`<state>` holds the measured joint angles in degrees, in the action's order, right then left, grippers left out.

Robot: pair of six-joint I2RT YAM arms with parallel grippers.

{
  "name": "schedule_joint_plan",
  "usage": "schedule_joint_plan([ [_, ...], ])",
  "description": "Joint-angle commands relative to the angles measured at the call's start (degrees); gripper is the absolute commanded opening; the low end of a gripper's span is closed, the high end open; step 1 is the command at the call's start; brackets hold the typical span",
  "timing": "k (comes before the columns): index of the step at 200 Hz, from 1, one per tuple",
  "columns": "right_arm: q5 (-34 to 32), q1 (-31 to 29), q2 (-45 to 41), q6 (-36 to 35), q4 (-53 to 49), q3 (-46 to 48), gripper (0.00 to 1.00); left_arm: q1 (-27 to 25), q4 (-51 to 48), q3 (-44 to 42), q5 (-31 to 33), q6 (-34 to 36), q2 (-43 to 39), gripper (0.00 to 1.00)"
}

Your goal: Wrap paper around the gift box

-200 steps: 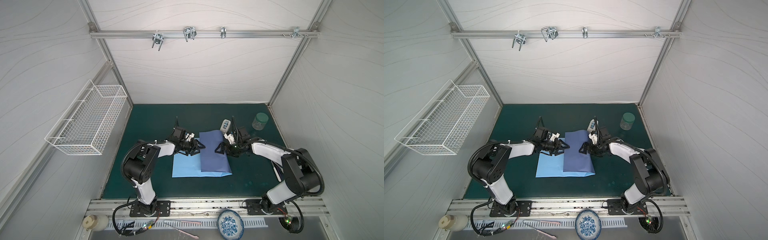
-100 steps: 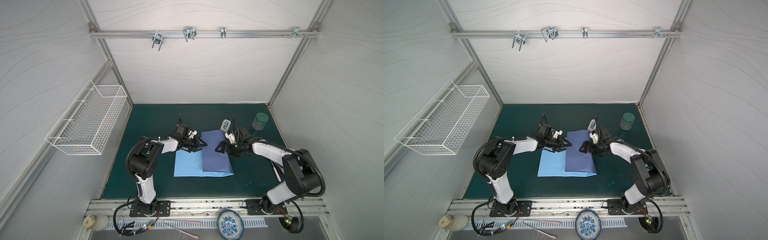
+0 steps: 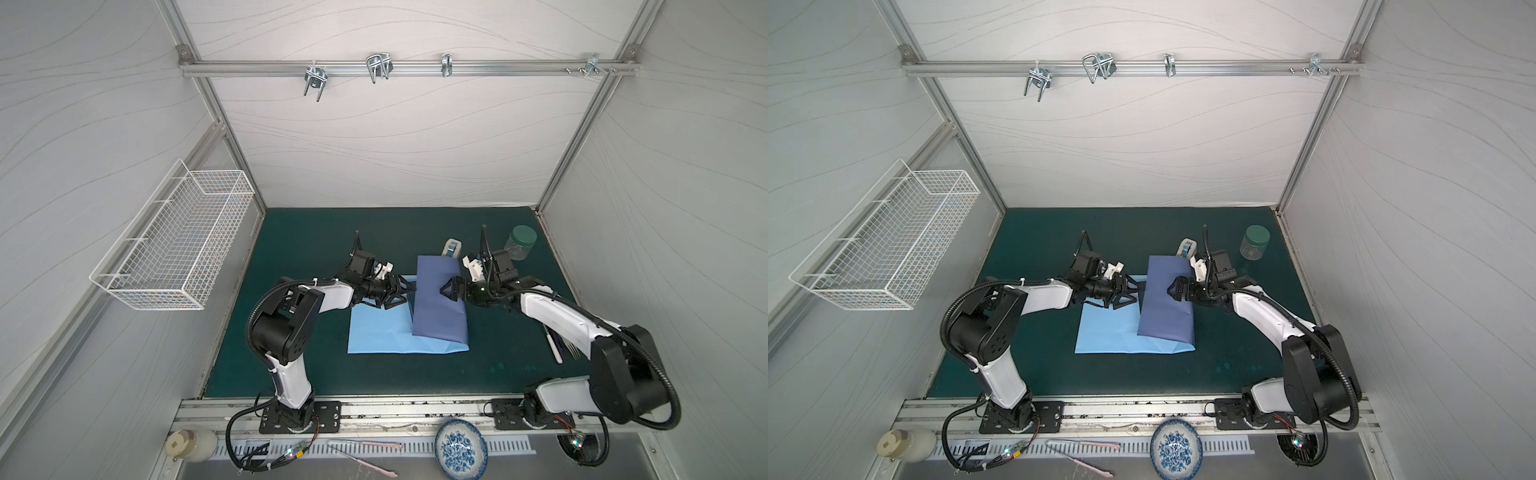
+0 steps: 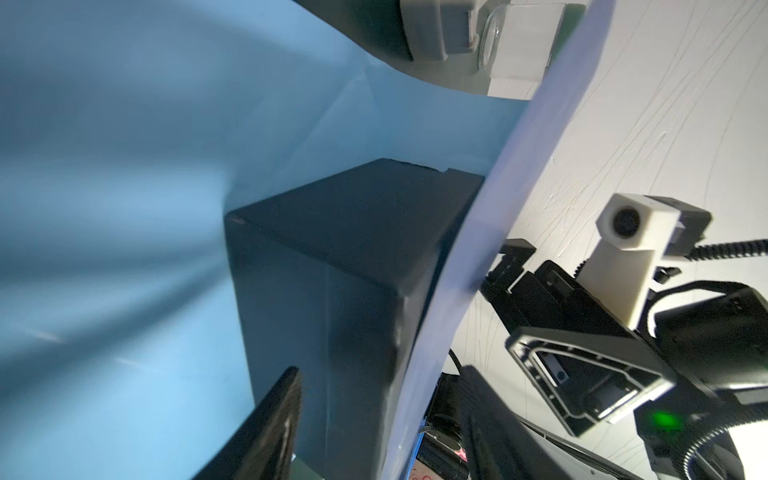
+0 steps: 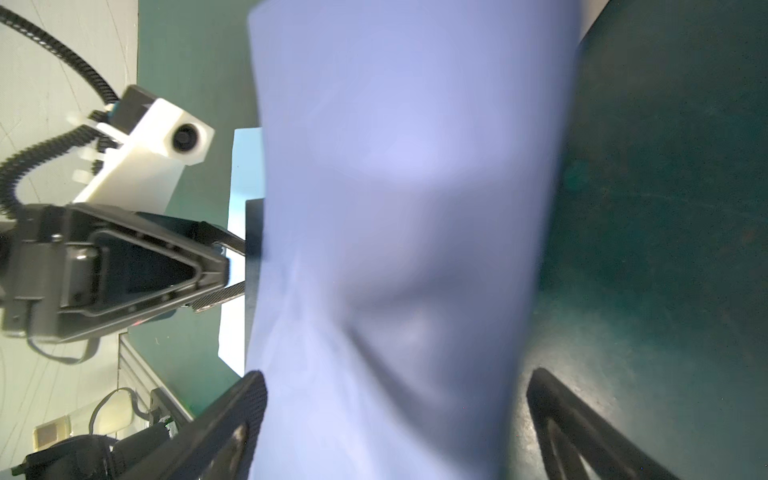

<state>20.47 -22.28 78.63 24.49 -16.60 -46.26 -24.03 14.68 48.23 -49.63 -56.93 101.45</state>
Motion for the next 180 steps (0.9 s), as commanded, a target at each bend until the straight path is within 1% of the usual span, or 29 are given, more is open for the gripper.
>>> schedule_joint_plan([
  [1, 3.5, 2.0, 0.9, 1.1, 0.4, 0.6, 0.99, 0.0, 5.1, -2.1, -1.2, -1.8, -3.9, 0.64],
  [30, 7.3, 5.6, 2.5, 3.4, 2.8, 1.1, 0.99, 0.8, 2.4, -4.3, 2.4, -1.0, -6.2, 0.63],
  [56, 9.0, 7.9, 4.7, 5.4, 5.5, 1.6, 0.99, 0.9, -3.2, -3.2, 7.5, 1.6, -5.3, 0.61],
  [74, 10.0, 8.5, 7.1, 6.3, 7.0, 1.3, 0.99, 0.9, -3.9, -2.2, 9.5, 1.3, -4.0, 0.54],
  [86, 10.5, 9.0, 8.4, 6.9, 8.1, 1.2, 0.99, 0.4, -3.9, -0.9, 8.5, 1.0, -2.8, 0.51],
  [103, 10.7, 9.9, 9.4, 7.4, 9.1, 1.1, 0.99, -0.7, -4.0, 0.6, 7.5, 1.2, -1.7, 0.52],
  [129, 11.5, 10.4, 11.3, 8.1, 10.2, 0.2, 0.99, -1.8, -5.4, 2.4, 7.8, 1.9, 0.0, 0.52],
  [180, 15.9, 10.8, 14.7, 10.5, 13.4, -1.4, 0.99, -2.5, -5.8, 5.6, 5.7, 2.4, 2.9, 0.36],
])
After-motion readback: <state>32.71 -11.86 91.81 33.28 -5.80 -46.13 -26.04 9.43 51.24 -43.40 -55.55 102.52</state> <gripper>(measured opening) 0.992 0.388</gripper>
